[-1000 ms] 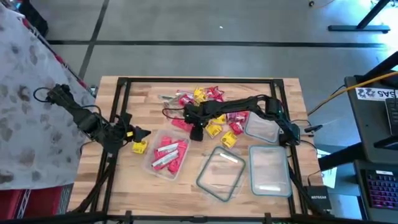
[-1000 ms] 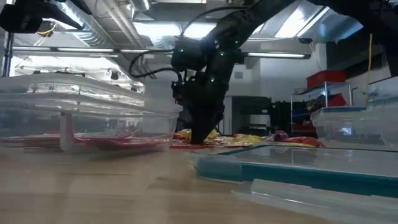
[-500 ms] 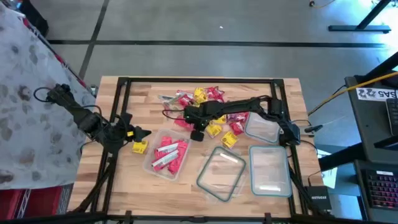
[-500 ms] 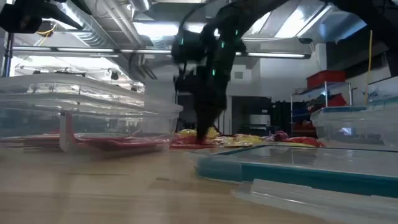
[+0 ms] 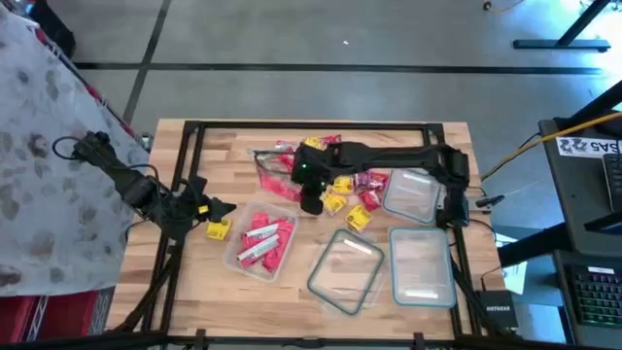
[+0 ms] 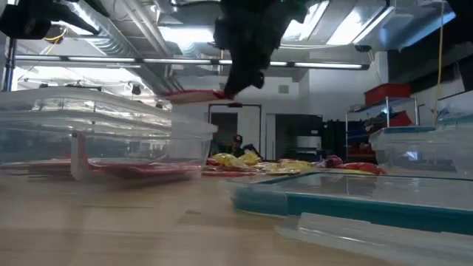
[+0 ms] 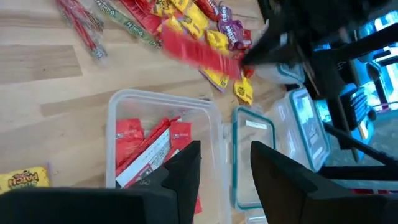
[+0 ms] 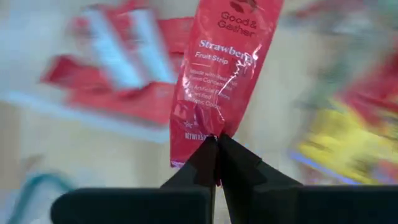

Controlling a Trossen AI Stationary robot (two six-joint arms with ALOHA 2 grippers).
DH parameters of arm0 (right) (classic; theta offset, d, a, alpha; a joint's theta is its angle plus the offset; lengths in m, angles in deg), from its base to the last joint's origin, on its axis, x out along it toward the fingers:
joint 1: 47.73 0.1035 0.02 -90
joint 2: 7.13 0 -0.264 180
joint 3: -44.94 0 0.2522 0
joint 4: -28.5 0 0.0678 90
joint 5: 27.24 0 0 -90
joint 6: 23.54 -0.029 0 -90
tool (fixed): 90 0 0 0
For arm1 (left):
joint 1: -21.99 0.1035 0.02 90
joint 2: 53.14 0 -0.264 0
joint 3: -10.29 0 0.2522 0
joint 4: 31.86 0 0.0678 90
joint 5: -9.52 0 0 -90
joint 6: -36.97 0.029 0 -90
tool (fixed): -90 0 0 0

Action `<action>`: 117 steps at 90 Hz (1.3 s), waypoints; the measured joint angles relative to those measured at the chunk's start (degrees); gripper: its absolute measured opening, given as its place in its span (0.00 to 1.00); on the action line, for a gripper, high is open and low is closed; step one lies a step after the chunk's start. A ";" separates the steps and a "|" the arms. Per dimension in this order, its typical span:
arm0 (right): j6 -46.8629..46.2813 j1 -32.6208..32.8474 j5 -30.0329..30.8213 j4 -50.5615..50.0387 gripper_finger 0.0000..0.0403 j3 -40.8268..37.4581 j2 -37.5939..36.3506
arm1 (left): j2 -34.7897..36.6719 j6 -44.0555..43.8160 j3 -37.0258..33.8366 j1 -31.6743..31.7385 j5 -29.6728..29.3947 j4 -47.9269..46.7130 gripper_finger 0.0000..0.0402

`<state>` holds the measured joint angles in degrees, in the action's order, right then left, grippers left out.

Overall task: Sort candy
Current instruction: Put the red candy strip into the rectangular transparent bin

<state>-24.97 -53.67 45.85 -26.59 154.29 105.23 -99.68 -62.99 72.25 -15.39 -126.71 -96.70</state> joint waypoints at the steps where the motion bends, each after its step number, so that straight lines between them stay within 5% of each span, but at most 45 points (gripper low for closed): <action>1: 0.21 0.25 -0.65 0.25 0.00 0.00 0.00 | 0.00 -0.08 0.00 0.00 -0.26 0.15 0.31; 29: 6.63 9.81 0.31 13.76 0.00 0.07 3.62 | 0.42 2.76 0.02 0.04 -11.81 5.96 0.31; 48: 7.71 11.22 4.92 16.37 0.03 0.10 4.17 | 0.42 2.46 0.02 0.04 -11.24 5.89 0.31; 83: 4.51 10.69 13.25 16.50 0.38 0.11 3.21 | 0.21 2.45 0.02 0.04 -10.83 6.60 0.31; 117: 7.89 5.25 30.56 13.82 0.38 0.18 -9.39 | 0.00 2.39 0.07 0.04 -10.94 6.66 0.31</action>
<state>-17.08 -48.42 76.41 -12.76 154.47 95.83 -99.68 -60.59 72.32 -15.35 -137.66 -90.04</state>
